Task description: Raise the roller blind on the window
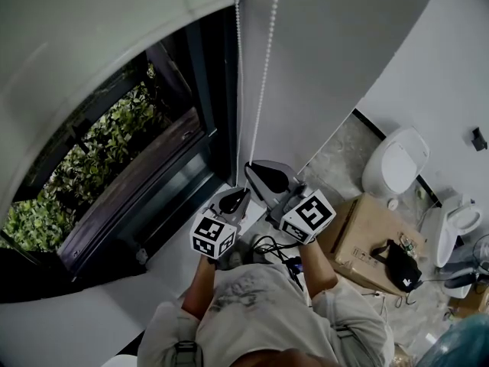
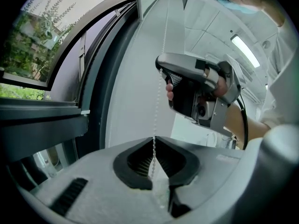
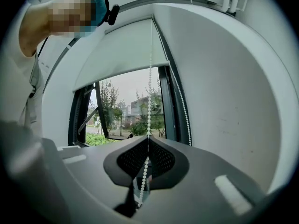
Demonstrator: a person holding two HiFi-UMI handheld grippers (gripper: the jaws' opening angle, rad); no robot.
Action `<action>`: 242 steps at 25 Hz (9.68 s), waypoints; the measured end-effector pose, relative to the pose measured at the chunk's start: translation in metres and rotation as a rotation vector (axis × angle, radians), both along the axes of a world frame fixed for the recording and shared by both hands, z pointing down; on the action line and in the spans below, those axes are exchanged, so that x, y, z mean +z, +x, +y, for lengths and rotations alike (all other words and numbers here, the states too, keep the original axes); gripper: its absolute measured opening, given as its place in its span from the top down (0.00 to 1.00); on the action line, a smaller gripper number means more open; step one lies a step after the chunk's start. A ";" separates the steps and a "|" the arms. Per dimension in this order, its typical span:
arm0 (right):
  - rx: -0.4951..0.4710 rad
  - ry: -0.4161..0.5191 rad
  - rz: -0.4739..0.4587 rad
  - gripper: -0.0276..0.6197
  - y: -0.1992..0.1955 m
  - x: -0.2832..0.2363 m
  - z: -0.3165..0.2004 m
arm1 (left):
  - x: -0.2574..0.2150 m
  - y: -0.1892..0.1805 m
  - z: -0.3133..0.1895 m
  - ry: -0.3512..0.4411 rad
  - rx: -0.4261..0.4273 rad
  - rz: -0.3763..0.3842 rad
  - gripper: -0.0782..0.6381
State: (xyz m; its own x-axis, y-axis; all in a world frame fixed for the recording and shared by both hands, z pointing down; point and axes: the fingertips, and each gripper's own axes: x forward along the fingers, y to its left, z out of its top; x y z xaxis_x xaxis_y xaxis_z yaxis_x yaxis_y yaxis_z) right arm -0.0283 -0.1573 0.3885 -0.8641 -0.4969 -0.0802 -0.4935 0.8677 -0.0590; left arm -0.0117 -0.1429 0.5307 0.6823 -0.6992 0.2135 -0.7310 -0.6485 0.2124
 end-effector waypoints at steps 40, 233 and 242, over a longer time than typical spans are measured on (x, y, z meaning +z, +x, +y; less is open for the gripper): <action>0.009 -0.048 0.003 0.94 0.003 0.025 0.004 | -0.159 -0.015 -0.003 0.313 -0.011 0.044 0.78; -0.023 -0.115 0.037 0.94 -0.022 0.034 -0.006 | -0.231 -0.020 -0.029 0.460 -0.056 0.102 0.82; -0.031 -0.114 0.037 0.94 -0.025 0.036 -0.003 | -0.225 -0.022 -0.028 0.452 -0.082 0.123 0.88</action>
